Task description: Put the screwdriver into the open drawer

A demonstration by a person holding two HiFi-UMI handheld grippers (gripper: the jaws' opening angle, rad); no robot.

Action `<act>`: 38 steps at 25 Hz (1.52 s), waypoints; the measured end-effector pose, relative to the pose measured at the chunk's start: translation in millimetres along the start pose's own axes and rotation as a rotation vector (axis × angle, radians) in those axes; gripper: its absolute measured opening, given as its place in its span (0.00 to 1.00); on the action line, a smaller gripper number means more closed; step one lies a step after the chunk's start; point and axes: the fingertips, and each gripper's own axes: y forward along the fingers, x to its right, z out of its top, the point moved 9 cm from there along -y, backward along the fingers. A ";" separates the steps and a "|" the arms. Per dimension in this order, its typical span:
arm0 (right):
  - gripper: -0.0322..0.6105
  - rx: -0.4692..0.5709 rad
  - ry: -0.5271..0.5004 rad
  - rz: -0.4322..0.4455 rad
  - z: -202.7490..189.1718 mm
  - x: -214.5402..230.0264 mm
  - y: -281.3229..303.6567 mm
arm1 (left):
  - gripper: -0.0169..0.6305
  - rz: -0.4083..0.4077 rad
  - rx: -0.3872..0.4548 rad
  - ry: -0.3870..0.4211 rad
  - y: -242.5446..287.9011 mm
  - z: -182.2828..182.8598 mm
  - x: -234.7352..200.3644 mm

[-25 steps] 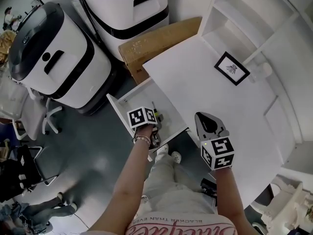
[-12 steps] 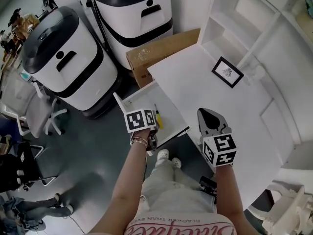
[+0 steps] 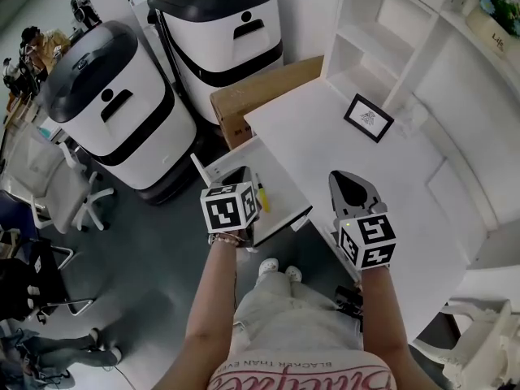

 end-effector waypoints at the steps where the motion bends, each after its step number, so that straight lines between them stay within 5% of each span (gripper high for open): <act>1: 0.06 0.009 0.001 -0.005 2.1 -0.6 -1.4 | 0.04 -0.012 0.033 0.018 -5.7 4.6 1.3; 11: 0.06 0.095 -0.028 -0.029 40.8 -10.6 -3.7 | 0.04 -0.074 0.318 0.181 -51.7 55.4 0.3; 24: 0.06 0.257 -0.048 -0.107 93.1 -26.2 -22.4 | 0.04 -0.172 0.653 0.264 -124.2 117.4 -1.1; 38: 0.06 0.394 -0.110 -0.177 133.0 -32.5 -42.7 | 0.04 -0.087 0.767 0.429 -169.4 145.7 4.7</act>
